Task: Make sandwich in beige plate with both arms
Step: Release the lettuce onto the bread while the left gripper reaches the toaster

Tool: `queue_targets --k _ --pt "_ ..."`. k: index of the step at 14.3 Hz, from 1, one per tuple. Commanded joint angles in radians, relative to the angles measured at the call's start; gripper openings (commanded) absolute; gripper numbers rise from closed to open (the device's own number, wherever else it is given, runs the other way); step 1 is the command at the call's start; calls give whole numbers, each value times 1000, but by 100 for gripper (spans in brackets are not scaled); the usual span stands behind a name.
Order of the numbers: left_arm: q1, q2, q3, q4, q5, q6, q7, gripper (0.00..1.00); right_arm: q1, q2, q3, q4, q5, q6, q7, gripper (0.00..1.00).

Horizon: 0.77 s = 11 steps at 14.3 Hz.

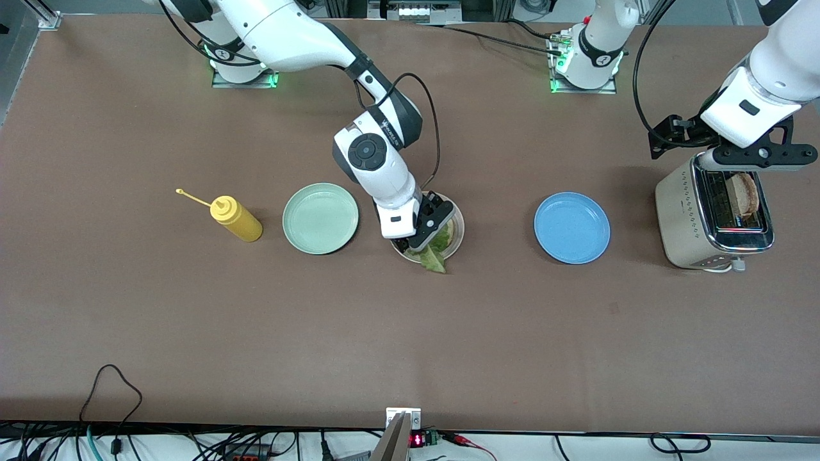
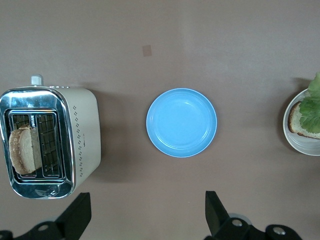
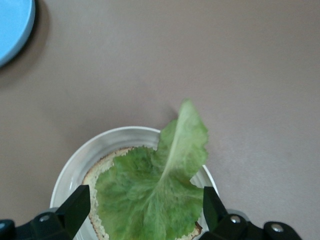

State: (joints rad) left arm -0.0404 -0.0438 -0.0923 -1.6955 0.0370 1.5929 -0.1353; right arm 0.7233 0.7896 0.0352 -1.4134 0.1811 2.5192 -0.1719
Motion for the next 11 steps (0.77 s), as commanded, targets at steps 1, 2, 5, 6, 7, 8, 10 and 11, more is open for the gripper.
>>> queue_targets --k 1,2,5,6,7,8,10,11 --pt "2 9 2 23 -20 -18 6 100 -39 -73 6 2 -3 -81 66 100" --pt "4 9 2 23 -22 -18 5 100 -65 -104 6 2 -5 -129 93 100" --pt "4 10 3 22 -22 -19 0 100 -166 -194 6 1 -12 -274 97 100" --pt "4 12 3 22 -14 -22 -1 100 -198 -223 6 1 -14 -316 100 100" --pt "4 21 6 22 -9 -39 -1 100 -228 -249 6 -1 -17 -347 97 100" --pt "5 33 14 23 -9 -56 -1 100 -261 -275 6 -1 -20 -390 92 100" --pt "36 42 17 23 -9 -57 0 100 -342 -331 8 -4 -20 -494 91 100" --pt "68 51 16 23 -14 -57 11 100 -387 -352 9 -2 -20 -543 92 100"
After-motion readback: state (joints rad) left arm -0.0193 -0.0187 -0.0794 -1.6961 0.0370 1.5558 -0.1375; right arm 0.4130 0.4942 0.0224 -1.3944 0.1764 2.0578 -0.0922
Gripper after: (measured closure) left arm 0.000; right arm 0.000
